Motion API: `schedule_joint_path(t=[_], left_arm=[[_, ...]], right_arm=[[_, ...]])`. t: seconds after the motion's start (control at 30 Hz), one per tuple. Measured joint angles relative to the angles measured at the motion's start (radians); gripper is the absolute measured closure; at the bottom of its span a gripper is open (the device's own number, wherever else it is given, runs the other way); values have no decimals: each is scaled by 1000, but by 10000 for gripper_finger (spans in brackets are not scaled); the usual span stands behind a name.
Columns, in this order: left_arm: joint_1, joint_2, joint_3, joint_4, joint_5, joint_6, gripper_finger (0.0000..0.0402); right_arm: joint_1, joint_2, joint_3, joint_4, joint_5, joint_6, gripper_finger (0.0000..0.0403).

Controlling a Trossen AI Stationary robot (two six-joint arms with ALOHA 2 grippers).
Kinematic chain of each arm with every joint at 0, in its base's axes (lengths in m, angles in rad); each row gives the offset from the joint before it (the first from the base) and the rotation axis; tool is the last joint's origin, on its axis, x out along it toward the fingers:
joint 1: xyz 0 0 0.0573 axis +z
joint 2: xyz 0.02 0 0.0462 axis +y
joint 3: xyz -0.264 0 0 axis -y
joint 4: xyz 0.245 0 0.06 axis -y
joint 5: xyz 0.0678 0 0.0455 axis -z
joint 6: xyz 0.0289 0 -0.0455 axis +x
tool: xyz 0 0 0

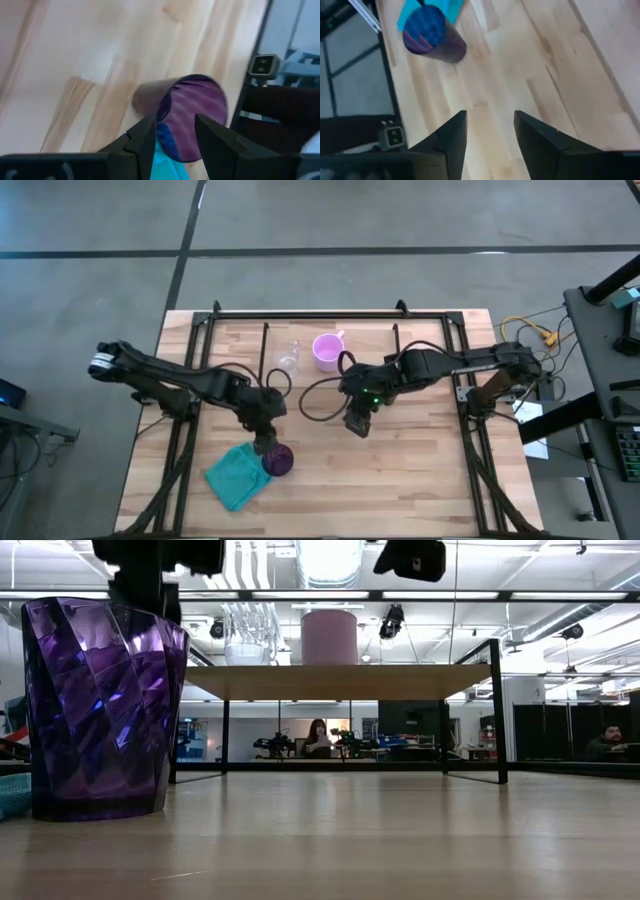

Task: Stack small to large cups/mugs on shelf
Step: Put the violet cup on the shelf

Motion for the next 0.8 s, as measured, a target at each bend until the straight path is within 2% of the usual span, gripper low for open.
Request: schedule_joint_path(t=[0.23, 0.63, 0.8], left_arm=[[-25, 69, -5, -26, 13, -77, 279], [-70, 137, 4, -24, 31, -79, 279], [-70, 138, 4, -24, -3, -78, 304]], right_arm=[[11, 0, 6, 34, -3, 24, 248], [13, 0, 7, 40, -4, 7, 259], [13, 0, 7, 41, -3, 6, 261]])
